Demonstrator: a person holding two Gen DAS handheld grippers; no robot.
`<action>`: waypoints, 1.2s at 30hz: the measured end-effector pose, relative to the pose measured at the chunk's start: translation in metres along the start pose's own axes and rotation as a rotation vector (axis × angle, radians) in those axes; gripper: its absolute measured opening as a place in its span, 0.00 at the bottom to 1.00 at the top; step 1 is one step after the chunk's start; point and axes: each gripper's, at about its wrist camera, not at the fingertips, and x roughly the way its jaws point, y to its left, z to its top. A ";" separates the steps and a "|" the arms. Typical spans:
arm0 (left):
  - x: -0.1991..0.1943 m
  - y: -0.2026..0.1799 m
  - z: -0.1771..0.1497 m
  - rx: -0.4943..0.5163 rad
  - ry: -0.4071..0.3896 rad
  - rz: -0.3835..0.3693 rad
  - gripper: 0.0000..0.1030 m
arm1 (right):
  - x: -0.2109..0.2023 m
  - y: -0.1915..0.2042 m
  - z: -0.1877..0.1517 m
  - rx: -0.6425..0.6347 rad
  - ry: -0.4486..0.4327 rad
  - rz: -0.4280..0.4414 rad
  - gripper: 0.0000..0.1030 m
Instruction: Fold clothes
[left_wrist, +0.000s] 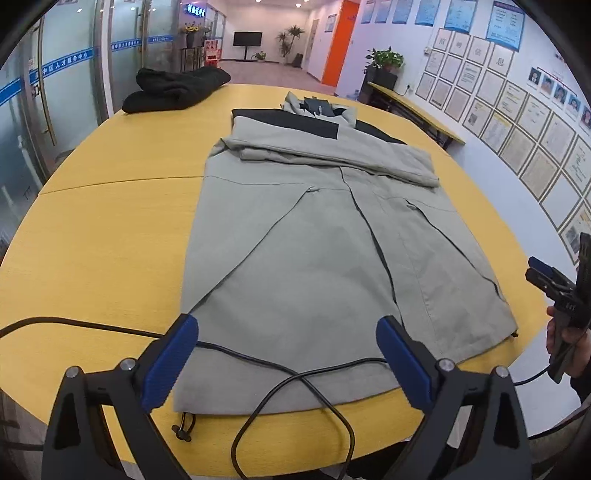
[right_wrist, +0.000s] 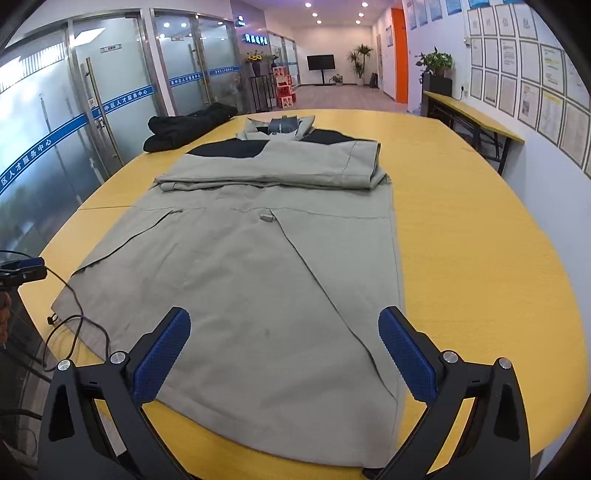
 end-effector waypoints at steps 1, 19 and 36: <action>-0.008 0.000 0.004 0.002 0.001 0.005 0.96 | -0.004 0.000 0.001 -0.004 -0.001 0.000 1.00; 0.026 0.053 -0.026 -0.015 0.151 -0.019 0.96 | 0.000 -0.015 -0.060 0.073 0.102 -0.087 1.00; 0.074 0.071 -0.046 -0.045 0.245 -0.008 0.97 | 0.032 -0.059 -0.085 0.141 0.254 -0.140 0.95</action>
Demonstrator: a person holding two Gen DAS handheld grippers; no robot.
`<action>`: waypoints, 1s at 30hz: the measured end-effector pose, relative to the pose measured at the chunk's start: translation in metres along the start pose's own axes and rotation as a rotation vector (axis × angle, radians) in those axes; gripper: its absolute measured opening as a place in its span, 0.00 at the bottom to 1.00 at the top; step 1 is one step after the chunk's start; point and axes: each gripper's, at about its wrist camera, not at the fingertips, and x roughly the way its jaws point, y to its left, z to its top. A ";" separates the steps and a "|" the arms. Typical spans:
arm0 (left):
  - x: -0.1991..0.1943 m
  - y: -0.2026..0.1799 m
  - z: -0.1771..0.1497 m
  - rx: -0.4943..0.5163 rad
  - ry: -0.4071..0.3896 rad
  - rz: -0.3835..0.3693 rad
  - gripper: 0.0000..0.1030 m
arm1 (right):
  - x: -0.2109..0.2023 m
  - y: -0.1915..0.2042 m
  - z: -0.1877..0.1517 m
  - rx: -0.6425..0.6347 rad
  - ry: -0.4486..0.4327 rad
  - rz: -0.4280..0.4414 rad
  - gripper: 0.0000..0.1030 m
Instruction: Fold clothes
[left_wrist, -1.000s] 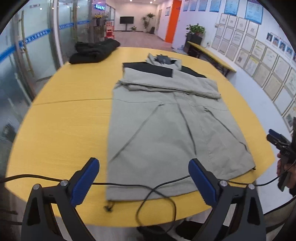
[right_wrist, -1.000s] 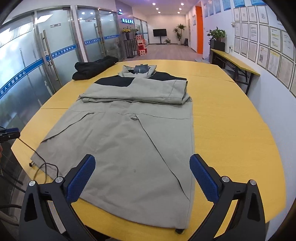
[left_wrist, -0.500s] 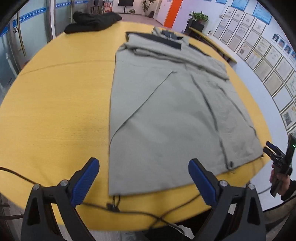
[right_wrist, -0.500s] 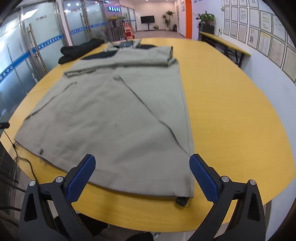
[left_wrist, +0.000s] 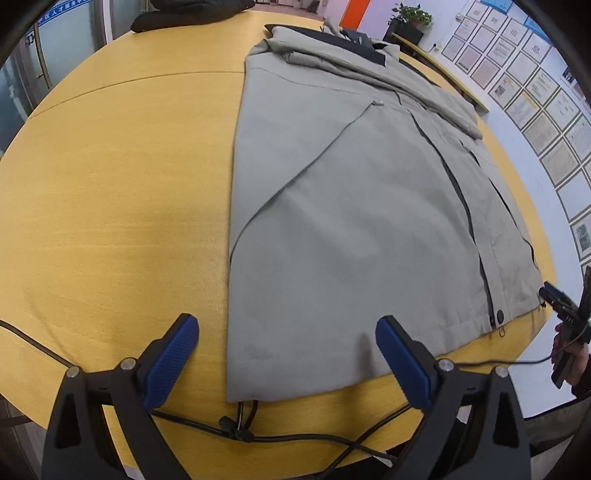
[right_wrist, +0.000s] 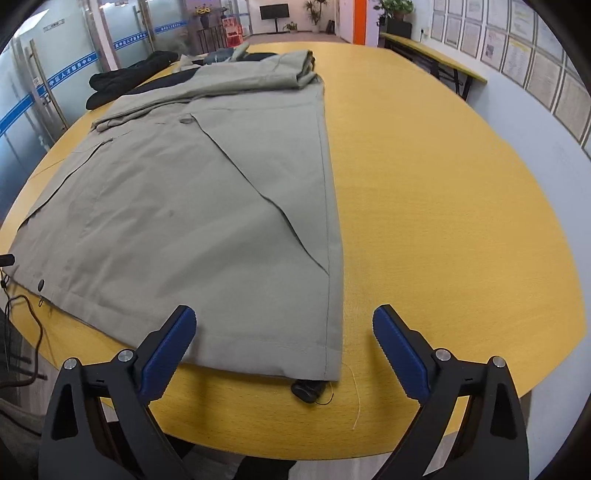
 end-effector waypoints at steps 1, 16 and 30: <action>0.000 -0.001 -0.001 0.005 -0.007 -0.007 0.97 | 0.004 -0.001 -0.003 0.006 0.011 0.006 0.93; -0.006 0.016 0.003 -0.122 0.076 -0.177 0.09 | -0.018 0.010 0.020 -0.011 0.032 0.060 0.06; -0.068 0.003 0.087 -0.236 0.013 -0.389 0.03 | -0.095 0.059 0.125 -0.195 -0.185 0.152 0.05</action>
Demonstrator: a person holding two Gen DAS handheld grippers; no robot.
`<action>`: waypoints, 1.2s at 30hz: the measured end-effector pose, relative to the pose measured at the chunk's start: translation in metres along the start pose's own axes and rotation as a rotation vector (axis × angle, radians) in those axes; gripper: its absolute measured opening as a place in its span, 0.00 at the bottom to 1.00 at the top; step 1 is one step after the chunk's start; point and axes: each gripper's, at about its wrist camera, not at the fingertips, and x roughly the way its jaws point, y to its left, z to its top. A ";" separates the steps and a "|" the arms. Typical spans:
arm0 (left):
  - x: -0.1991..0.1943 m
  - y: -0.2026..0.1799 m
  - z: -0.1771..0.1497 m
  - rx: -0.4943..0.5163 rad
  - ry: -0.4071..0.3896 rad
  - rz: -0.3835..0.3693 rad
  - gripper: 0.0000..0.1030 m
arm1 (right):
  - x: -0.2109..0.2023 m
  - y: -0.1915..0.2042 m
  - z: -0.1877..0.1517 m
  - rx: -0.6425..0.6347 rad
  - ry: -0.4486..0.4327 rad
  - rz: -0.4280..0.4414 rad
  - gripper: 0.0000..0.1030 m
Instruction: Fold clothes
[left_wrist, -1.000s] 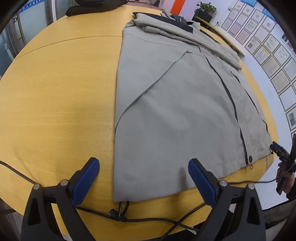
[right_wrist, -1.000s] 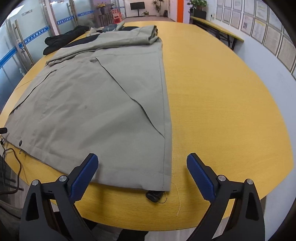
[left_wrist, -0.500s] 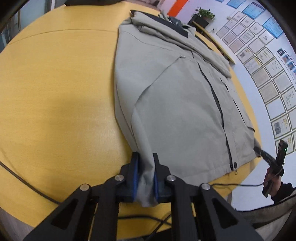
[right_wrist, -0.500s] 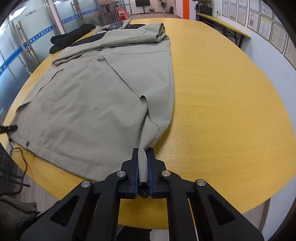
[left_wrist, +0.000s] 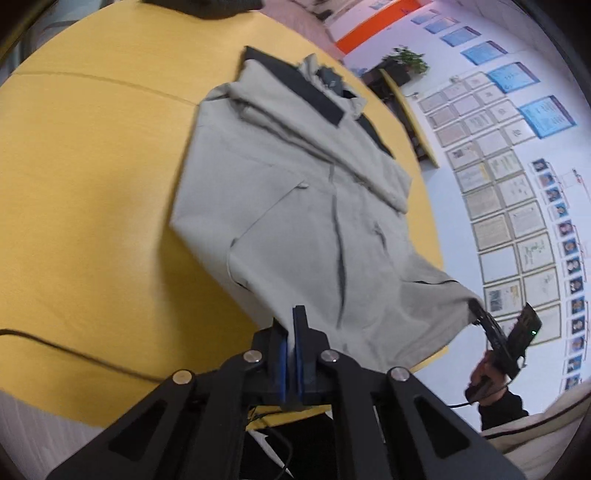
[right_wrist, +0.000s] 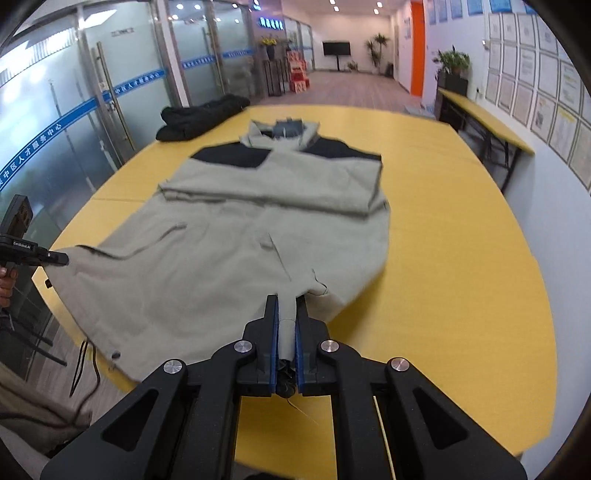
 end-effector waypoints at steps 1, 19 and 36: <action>0.003 -0.003 0.006 -0.004 -0.011 -0.024 0.03 | 0.003 0.002 0.002 -0.013 -0.026 -0.005 0.05; 0.001 -0.052 0.194 -0.057 -0.202 -0.108 0.03 | 0.074 -0.065 0.182 -0.007 -0.158 -0.033 0.06; 0.011 -0.046 0.318 -0.181 -0.376 -0.032 0.03 | 0.174 -0.154 0.281 0.117 -0.087 0.092 0.06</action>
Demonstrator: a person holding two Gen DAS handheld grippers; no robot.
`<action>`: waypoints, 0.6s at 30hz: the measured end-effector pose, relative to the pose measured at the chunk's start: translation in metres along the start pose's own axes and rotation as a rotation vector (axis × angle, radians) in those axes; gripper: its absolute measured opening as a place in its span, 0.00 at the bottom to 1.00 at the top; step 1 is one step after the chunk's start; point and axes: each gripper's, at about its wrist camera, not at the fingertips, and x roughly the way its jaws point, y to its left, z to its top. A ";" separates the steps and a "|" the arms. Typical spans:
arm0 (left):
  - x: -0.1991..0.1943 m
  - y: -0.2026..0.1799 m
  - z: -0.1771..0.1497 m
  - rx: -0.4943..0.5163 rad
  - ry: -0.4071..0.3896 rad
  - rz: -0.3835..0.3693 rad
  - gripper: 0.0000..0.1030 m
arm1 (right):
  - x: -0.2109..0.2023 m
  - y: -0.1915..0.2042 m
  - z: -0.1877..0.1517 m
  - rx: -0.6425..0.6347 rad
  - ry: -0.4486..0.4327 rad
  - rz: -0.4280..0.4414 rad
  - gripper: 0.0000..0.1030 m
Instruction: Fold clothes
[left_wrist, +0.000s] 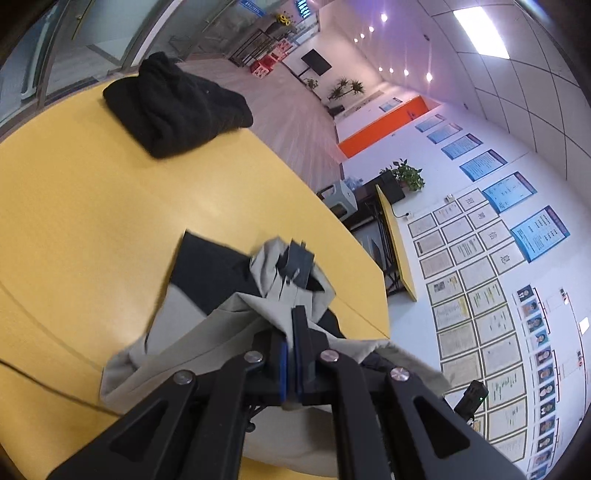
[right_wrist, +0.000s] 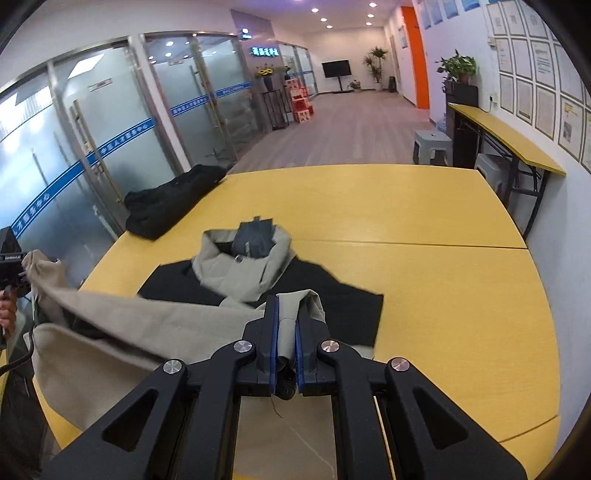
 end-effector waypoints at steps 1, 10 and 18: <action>0.015 0.003 0.009 0.012 0.003 0.008 0.03 | 0.006 -0.007 0.006 0.014 0.001 -0.009 0.06; 0.180 0.080 0.049 0.054 0.085 0.018 0.03 | 0.144 -0.064 -0.015 0.018 0.079 -0.099 0.07; 0.204 0.094 0.073 0.049 0.127 0.012 0.04 | 0.182 -0.084 -0.004 0.052 0.127 -0.107 0.07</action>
